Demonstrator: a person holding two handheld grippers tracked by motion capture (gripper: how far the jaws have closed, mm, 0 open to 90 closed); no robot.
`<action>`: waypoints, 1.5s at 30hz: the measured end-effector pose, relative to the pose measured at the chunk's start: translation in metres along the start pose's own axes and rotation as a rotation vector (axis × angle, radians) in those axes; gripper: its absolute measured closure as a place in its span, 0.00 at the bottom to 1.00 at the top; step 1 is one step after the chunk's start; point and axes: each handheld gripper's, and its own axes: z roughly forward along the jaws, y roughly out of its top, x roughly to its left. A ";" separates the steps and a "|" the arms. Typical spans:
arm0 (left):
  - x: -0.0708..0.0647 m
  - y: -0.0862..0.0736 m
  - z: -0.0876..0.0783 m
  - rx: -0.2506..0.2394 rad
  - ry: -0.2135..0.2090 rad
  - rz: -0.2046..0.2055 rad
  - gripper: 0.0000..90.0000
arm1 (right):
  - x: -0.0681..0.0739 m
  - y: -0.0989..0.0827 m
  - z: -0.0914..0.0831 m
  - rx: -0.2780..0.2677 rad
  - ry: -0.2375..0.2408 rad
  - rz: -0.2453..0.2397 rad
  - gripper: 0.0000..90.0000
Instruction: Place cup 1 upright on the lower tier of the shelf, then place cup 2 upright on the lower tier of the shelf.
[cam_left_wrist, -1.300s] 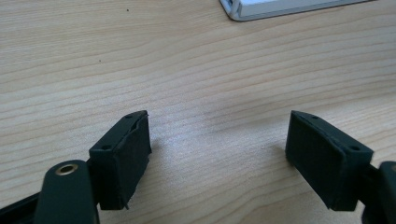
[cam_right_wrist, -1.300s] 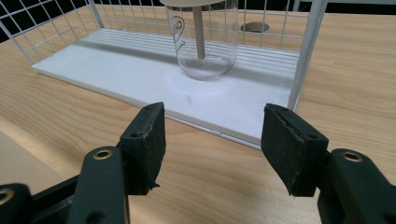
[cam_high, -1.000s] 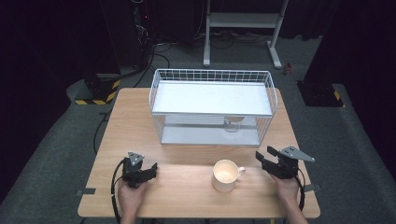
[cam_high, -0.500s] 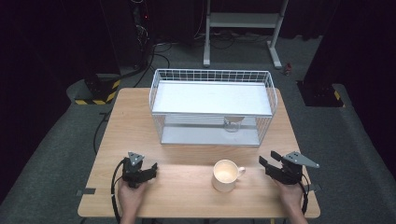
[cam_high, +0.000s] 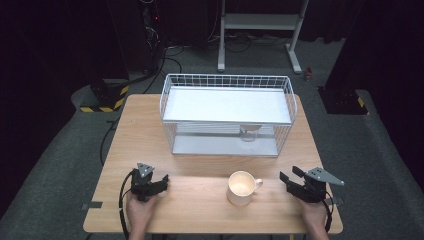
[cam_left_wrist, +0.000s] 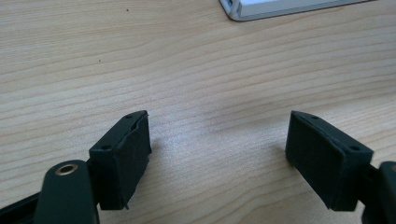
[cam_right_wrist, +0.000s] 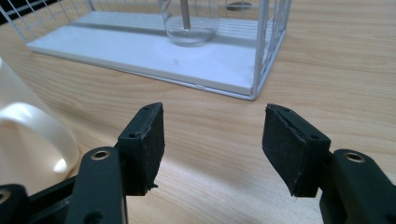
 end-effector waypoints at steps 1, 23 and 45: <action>0.000 0.000 0.000 0.000 0.000 0.000 0.25 | -0.001 -0.001 0.000 0.004 -0.009 -0.005 0.42; 0.000 0.000 0.000 0.001 0.003 -0.003 0.25 | -0.004 -0.011 0.025 0.266 -0.116 -0.076 0.33; -0.038 0.015 -0.018 -0.061 -0.186 0.085 0.15 | -0.006 -0.011 0.026 0.270 -0.140 -0.059 0.29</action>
